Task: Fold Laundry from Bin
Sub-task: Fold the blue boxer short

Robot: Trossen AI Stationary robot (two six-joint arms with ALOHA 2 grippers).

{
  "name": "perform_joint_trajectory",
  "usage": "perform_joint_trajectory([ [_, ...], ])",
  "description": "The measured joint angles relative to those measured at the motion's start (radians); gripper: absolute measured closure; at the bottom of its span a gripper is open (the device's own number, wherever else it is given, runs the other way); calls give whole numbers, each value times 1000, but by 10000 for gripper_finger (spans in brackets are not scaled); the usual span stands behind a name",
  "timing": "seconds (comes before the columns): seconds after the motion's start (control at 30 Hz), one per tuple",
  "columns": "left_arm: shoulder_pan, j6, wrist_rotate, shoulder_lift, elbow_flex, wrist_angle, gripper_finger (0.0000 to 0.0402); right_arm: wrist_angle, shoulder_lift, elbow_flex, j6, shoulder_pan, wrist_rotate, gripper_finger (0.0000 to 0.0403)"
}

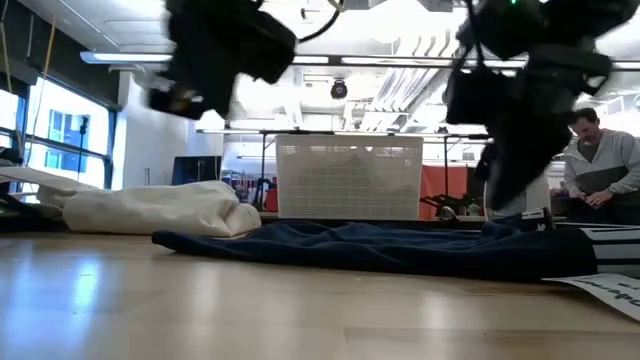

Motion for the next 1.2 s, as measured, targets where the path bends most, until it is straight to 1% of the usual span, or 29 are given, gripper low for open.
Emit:
perform_joint_trajectory([
  [0.07, 52, 66, -92, -10, 1, 7, 401, -54, -28, 30, 134, 17, 95, 403],
  [0.1, 81, 106, -123, -6, 1, 7, 401, -79, -38, 36, 226, 27, 141, 403],
  [0.17, 133, 184, -158, 21, 1, 10, 401, -93, -42, 30, 429, 50, 218, 403],
  [0.23, 170, 260, -182, 59, 1, 11, 401, -78, -33, 7, 575, 86, 270, 403],
  [0.3, 186, 332, -181, 101, 0, 5, 401, -64, -7, -11, 683, 126, 280, 403],
  [0.37, 186, 381, -176, 145, -1, -3, 401, -104, 27, -28, 757, 166, 290, 403],
  [0.47, 154, 404, -174, 204, -1, -17, 401, -89, 74, -30, 795, 212, 329, 403],
  [0.53, 113, 382, -152, 239, -1, -18, 401, -63, 104, -29, 767, 214, 329, 403],
  [0.6, 66, 338, -108, 256, 3, -23, 401, 3, 132, -29, 684, 204, 305, 403],
  [0.73, -64, 231, -97, 270, -2, -75, 401, 122, 178, -26, 508, 174, 258, 403],
  [0.83, -152, 118, -72, 254, -5, -113, 401, 121, 194, -4, 385, 151, 216, 403],
  [0.9, -193, 21, -83, 229, -10, -137, 401, 75, 187, 16, 301, 139, 183, 403],
  [0.97, -218, -38, -92, 204, -13, -159, 401, -27, 174, 43, 238, 134, 168, 403],
  [1.07, -231, -73, -88, 133, -9, -146, 401, -191, 147, 91, 173, 132, 169, 403],
  [1.17, -218, -98, -86, 67, -4, -149, 401, -303, 112, 132, 148, 136, 170, 403],
  [1.2, -210, -106, -91, 45, 0, -150, 401, -315, 97, 149, 150, 139, 170, 403],
])
